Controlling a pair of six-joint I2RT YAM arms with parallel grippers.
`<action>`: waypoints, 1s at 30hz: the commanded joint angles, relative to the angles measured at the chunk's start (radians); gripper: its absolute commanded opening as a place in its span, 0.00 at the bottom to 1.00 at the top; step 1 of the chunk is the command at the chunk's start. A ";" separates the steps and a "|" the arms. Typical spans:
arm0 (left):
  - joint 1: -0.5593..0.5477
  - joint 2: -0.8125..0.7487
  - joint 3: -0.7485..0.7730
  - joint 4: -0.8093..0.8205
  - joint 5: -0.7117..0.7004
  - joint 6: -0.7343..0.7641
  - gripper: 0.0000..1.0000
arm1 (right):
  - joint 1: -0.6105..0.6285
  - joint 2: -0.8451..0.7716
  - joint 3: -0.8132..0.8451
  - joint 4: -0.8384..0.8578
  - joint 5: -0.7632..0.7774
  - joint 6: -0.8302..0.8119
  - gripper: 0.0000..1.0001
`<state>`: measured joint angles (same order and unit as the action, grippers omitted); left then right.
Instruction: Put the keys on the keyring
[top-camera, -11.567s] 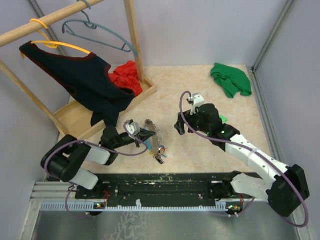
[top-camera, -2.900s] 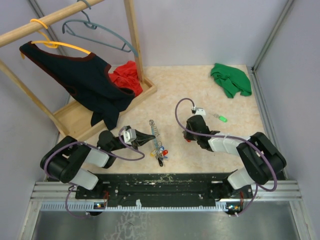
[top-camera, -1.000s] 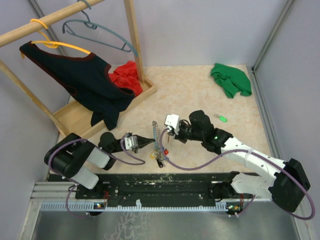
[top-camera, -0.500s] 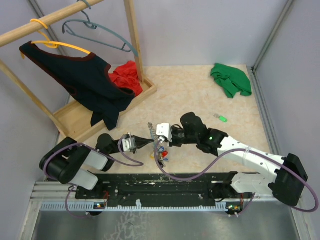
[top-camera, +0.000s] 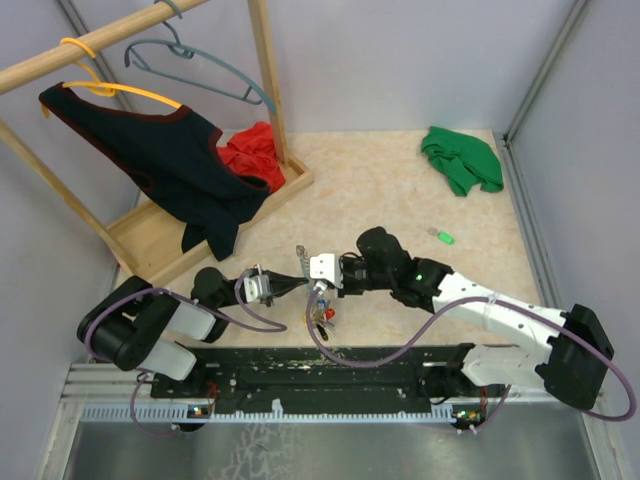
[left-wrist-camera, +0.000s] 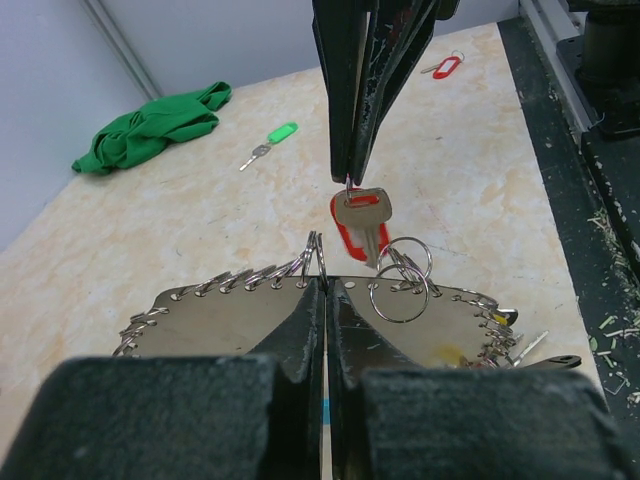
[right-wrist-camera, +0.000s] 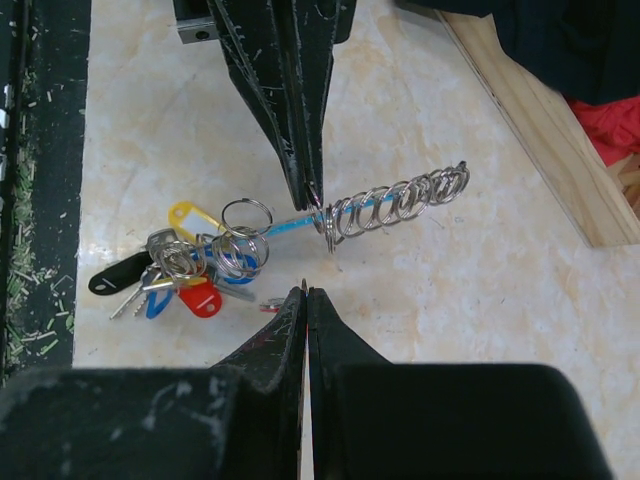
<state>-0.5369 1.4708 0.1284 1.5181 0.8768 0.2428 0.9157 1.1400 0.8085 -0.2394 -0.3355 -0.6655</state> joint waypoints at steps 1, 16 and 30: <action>-0.007 0.003 0.004 0.271 0.028 0.061 0.00 | 0.034 0.009 0.063 0.020 0.028 -0.094 0.00; -0.009 -0.076 0.012 0.151 0.024 0.306 0.00 | 0.063 0.014 0.096 -0.027 0.073 -0.232 0.00; -0.030 -0.114 0.015 0.023 -0.001 0.424 0.00 | 0.081 -0.009 0.061 0.032 0.067 -0.304 0.00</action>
<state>-0.5606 1.3231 0.1379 1.4433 0.8719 0.6582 0.9775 1.1568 0.8528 -0.2726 -0.2443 -0.9455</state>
